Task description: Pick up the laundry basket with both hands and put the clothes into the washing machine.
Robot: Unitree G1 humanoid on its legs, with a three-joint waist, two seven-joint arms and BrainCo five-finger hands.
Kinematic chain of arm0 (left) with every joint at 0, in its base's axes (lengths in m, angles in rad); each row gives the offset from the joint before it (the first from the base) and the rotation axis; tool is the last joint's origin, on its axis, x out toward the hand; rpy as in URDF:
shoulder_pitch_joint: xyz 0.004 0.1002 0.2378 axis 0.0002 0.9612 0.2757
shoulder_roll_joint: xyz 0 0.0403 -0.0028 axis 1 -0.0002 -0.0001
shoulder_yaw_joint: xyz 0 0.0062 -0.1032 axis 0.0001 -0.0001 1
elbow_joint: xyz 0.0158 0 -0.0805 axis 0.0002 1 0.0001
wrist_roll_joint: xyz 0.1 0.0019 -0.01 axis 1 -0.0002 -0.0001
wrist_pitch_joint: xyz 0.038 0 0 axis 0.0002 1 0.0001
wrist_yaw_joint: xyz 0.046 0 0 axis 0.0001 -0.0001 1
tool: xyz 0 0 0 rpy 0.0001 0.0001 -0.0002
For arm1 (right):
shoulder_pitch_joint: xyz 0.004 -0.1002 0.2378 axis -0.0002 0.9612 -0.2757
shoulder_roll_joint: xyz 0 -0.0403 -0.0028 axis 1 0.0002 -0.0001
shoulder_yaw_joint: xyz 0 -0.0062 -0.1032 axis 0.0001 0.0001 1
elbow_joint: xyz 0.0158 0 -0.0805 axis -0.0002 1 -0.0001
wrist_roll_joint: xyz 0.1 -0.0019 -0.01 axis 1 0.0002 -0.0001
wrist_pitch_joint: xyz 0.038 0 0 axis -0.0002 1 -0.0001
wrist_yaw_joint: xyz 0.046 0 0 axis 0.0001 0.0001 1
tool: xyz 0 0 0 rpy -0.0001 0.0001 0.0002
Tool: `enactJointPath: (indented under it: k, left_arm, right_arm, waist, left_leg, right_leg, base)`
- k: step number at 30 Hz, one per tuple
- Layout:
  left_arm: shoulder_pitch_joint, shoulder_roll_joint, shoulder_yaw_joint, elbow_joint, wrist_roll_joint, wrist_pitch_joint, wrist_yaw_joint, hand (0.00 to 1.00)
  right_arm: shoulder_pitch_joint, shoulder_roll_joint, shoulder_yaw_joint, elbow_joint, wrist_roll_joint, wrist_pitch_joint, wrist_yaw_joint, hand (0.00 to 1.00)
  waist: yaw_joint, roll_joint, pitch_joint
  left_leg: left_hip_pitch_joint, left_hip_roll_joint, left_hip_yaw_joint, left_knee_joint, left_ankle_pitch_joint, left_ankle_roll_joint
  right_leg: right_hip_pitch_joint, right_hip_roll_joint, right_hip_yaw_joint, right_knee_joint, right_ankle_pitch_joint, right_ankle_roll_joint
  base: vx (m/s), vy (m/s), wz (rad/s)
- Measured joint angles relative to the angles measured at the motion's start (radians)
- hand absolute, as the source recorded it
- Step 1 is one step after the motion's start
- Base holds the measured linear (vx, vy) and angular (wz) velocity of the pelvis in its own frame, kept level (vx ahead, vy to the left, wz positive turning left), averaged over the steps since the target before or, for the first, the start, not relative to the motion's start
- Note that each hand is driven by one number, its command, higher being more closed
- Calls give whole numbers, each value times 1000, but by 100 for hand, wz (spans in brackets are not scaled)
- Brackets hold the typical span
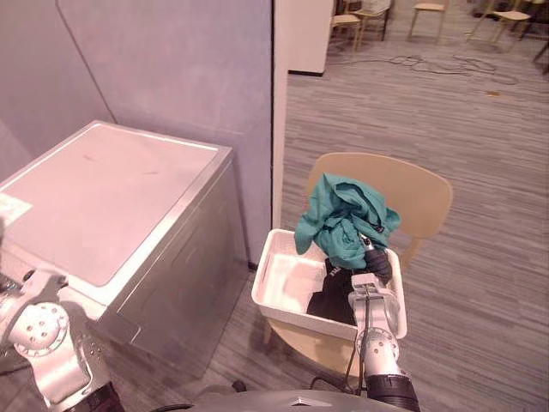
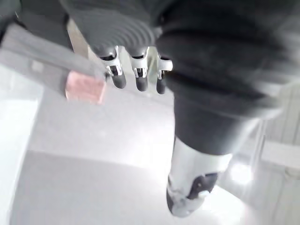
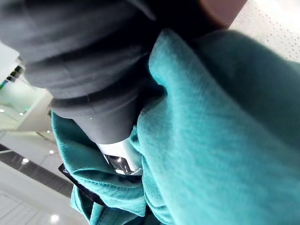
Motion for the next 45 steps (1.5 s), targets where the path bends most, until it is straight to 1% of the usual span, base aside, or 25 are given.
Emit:
enactJointPath:
  k: [1, 3, 4, 5, 6, 7, 9, 12, 14, 17, 20, 24, 25, 29, 30, 31, 33, 36, 40, 45]
  left_arm:
    - [-2, 4, -81, 3, 0, 0, -38, 0]
    - [-3, 4, -205, 29, -5, 0, -108, 0]
    - [-4, 4, -316, 70, -21, 0, -163, 0]
    - [-7, 4, -360, 91, -29, 1, -186, 0]
    - [-17, 4, -441, 142, -55, 9, -239, 0]
    - [-25, 4, -476, 174, -64, 14, -263, 0]
    - [-52, 10, -588, 281, -106, 38, -325, 0]
    - [-92, 14, -692, 364, -142, 66, -376, 0]
    - [-120, 16, -742, 408, -143, 76, -393, 0]
    - [-202, 23, -829, 512, -196, 92, -407, 0]
    - [-251, 33, -853, 549, -212, 103, -407, 0]
    - [-300, 51, -883, 575, -231, 113, -405, 0]
    - [-313, 53, -894, 584, -238, 113, -404, 0]
    - [-354, 55, -935, 621, -303, 113, -401, 0]
    - [-357, 55, -941, 623, -313, 113, -401, 100]
    - [-363, 55, -949, 626, -324, 113, -401, 100]
    - [-389, 62, -994, 646, -340, 113, -401, 100]
    - [-399, 67, -1039, 651, -374, 113, -400, 100]
    - [-426, 71, -1064, 661, -407, 113, -400, 100]
    - [-452, 71, -1082, 661, -406, 113, -400, 100]
  right_arm:
    - [0, -9, 29, 0, 0, 6, 11, 100]
    - [0, -11, 70, 0, 0, 24, 31, 100]
    - [0, -13, 106, -1, -1, 40, 40, 100]
    - [-1, -13, 120, -2, -1, 44, 43, 100]
    - [-3, -16, 146, -5, -1, 52, 48, 100]
    - [-5, -16, 157, -5, -1, 58, 50, 100]
    - [-27, -28, 210, -9, -1, 66, 52, 100]
    - [-47, -45, 266, -58, 0, 72, 64, 100]
    - [-65, -45, 292, -89, 1, 75, 66, 100]
    - [-90, -45, 331, -115, 3, 75, 68, 100]
    - [-96, -53, 337, -124, 10, 67, 67, 100]
    - [-96, -64, 337, -126, 21, 47, 64, 100]
    - [-96, -65, 337, -127, 21, 36, 64, 100]
    - [-96, -88, 337, -145, 59, 16, 60, 100]
    - [-96, -89, 337, -154, 63, 15, 60, 100]
    - [-96, -93, 337, -169, 68, 13, 60, 100]
    - [-96, -103, 337, -190, 85, -7, 60, 100]
    - [-96, -105, 337, -206, 88, -17, 60, 100]
    - [-96, -105, 337, -206, 91, -27, 60, 100]
    - [-96, -126, 337, -205, 101, -29, 60, 100]
  waist:
    - [-7, 0, 0]
    - [-21, 0, 0]
    - [-33, 1, -1]
    - [-39, 1, 0]
    - [-47, 1, 0]
    - [-48, 1, 0]
    - [-62, 0, 0]
    - [-74, 0, 0]
    - [-77, 0, 0]
    - [-87, 0, 0]
    - [-102, -1, 0]
    - [-107, -1, 0]
    - [-108, -1, 0]
    - [-112, -4, -1]
    - [-114, -4, -1]
    - [-116, -5, -2]
    - [-120, -12, -9]
    - [-126, -24, -19]
    - [-130, -36, -27]
    - [-134, -41, -30]
  left_leg:
    - [9, 2, 16, -8, 2, 2]
    - [17, 4, 37, -11, 2, 2]
    - [25, 4, 52, -17, 2, 3]
    - [27, 3, 56, -21, 3, 5]
    - [34, 2, 70, -31, 7, 8]
    - [39, 2, 77, -36, 8, 9]
    - [48, 3, 102, -43, 9, 10]
    - [49, 3, 118, -46, 9, 10]
    - [57, 3, 130, -54, 10, 10]
    - [62, 1, 135, -70, 15, 11]
    - [58, -2, 145, -78, 19, 12]
    - [58, -2, 150, -79, 19, 12]
    - [58, -2, 149, -80, 19, 12]
    - [58, -3, 147, -82, 19, 12]
    - [58, -3, 146, -83, 20, 13]
    - [58, -3, 144, -86, 22, 13]
    - [57, -4, 134, -96, 30, 13]
    - [58, -4, 133, -96, 31, 13]
    - [57, -4, 131, -96, 33, 14]
    - [56, -5, 128, -96, 37, 15]
  right_leg:
    - [0, 5, 16, -15, 12, -2]
    - [1, 12, 40, -36, 29, -3]
    - [1, 14, 57, -49, 41, -3]
    - [1, 15, 62, -54, 47, -2]
    - [0, 16, 74, -62, 56, -2]
    - [0, 18, 83, -66, 61, -2]
    - [0, 23, 108, -87, 80, -2]
    - [-4, 28, 125, -100, 93, -3]
    - [-5, 31, 138, -104, 96, -3]
    - [-7, 32, 143, -113, 101, -3]
    - [-19, 32, 153, -118, 107, 1]
    - [-21, 34, 157, -121, 114, 7]
    - [-21, 34, 156, -122, 114, 7]
    - [-20, 34, 154, -122, 114, 7]
    - [-20, 34, 154, -122, 114, 7]
    - [-20, 34, 152, -122, 114, 7]
    - [-20, 34, 144, -122, 114, 7]
    - [-19, 34, 143, -121, 114, 7]
    - [-19, 34, 143, -120, 113, 5]
    - [-20, 34, 142, -119, 109, -1]
  base:
    - [-57, 19, -41]
    - [-60, 29, -40]
    - [-47, 31, -33]
    - [-50, 38, -34]
    - [-25, 24, -25]
    - [-23, 31, -36]
    - [-19, 28, -33]
    - [-12, 16, -19]
    - [-5, 7, -16]
    - [-2, 5, -8]
    - [11, 8, -9]
    - [11, -1, -4]
    - [0, 0, 0]
    - [0, 0, 0]
    - [0, 0, 0]
    - [-18, -8, 7]
    - [-20, -11, 10]
    - [-7, -3, 2]
    - [0, 0, 0]
    - [0, 0, 0]
